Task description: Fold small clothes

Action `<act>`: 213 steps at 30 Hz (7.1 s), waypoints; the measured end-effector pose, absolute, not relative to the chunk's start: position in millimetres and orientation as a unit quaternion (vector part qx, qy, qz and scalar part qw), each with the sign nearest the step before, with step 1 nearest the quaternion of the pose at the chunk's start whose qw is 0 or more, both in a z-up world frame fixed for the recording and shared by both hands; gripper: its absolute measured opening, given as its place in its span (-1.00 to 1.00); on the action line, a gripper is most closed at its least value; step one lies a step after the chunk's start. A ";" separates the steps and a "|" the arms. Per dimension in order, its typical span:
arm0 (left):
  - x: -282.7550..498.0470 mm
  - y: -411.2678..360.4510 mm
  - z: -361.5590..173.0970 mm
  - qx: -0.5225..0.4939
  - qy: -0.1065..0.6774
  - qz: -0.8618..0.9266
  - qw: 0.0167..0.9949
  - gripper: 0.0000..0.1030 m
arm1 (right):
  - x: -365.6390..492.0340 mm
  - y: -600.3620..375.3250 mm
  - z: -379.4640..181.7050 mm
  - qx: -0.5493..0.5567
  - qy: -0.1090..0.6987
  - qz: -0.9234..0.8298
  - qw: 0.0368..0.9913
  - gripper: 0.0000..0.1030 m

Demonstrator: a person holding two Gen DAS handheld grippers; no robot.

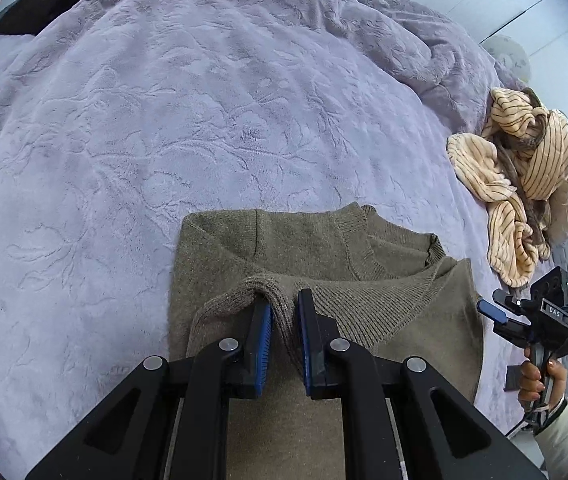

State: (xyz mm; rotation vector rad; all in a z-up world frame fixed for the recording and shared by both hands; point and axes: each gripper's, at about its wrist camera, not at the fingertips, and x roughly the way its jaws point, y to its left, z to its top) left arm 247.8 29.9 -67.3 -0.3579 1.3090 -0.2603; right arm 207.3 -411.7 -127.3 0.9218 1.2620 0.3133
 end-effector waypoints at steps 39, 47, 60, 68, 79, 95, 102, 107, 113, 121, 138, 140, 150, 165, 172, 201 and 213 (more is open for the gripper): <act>267.6 14.1 -110.0 -0.021 0.595 0.063 0.801 0.93 | 220.5 -418.9 -128.6 0.255 0.600 0.055 0.756 -0.03; 272.7 9.6 -128.2 0.013 0.607 0.080 0.790 0.97 | 224.3 -408.3 -144.1 0.235 0.621 0.074 0.744 -0.75; 233.3 20.3 -106.4 0.001 0.602 0.040 0.798 1.00 | 179.4 -426.7 -120.8 0.238 0.609 0.059 0.754 -0.04; 164.2 19.8 -80.5 -0.058 0.610 -0.057 0.788 1.00 | 67.9 -421.0 -126.4 0.277 0.627 0.051 0.726 0.13; 122.5 34.1 -144.6 -0.037 0.654 -0.029 0.755 1.00 | 37.0 -409.0 -164.0 0.309 0.659 0.060 0.684 -0.58; 74.9 10.8 -118.0 -0.029 0.671 -0.030 0.740 1.00 | 37.3 -383.0 -143.4 0.244 0.680 0.012 0.692 -0.25; 41.0 1.2 -95.5 -0.028 0.678 -0.035 0.734 1.00 | 17.8 -374.2 -123.8 0.233 0.683 -0.006 0.693 0.08; 27.5 -2.2 -78.2 -0.051 0.682 -0.028 0.729 1.00 | 9.1 -352.7 -109.1 0.212 0.682 0.002 0.700 0.17; 20.6 -16.4 -59.4 -0.053 0.686 -0.015 0.725 1.00 | 5.0 -313.5 -103.8 0.197 0.685 0.037 0.700 0.24; 23.4 -30.8 -61.4 -0.047 0.695 -0.011 0.718 1.00 | 4.4 -275.2 -112.0 0.190 0.690 0.075 0.695 0.24; 52.7 -21.7 -81.3 0.004 0.699 -0.111 0.706 1.00 | -21.3 -226.8 -100.8 0.224 0.673 -0.005 0.705 0.24; 56.7 -13.1 -80.6 -0.001 0.697 -0.122 0.707 1.00 | -25.3 -215.4 -102.9 0.230 0.674 -0.014 0.702 0.24; 68.9 54.5 -86.3 -0.076 0.689 -0.114 0.712 1.00 | -6.6 -151.5 -105.8 0.190 0.689 0.001 0.699 0.24; 75.6 99.3 -112.6 -0.234 0.650 -0.189 0.698 1.00 | 50.4 -117.9 -158.5 0.280 0.692 0.070 0.662 0.24; 82.8 124.4 -119.9 -0.299 0.638 -0.180 0.686 1.00 | 63.8 -118.9 -190.5 0.413 0.645 0.105 0.635 0.24; 129.9 68.4 -148.2 -0.387 0.603 -0.166 0.678 0.32 | 57.8 -134.1 -174.9 0.481 0.591 0.157 0.628 -0.80; 136.1 48.2 -136.5 -0.218 0.605 -0.126 0.755 -0.58 | 74.4 -173.6 -119.3 0.291 0.677 0.107 0.667 -0.07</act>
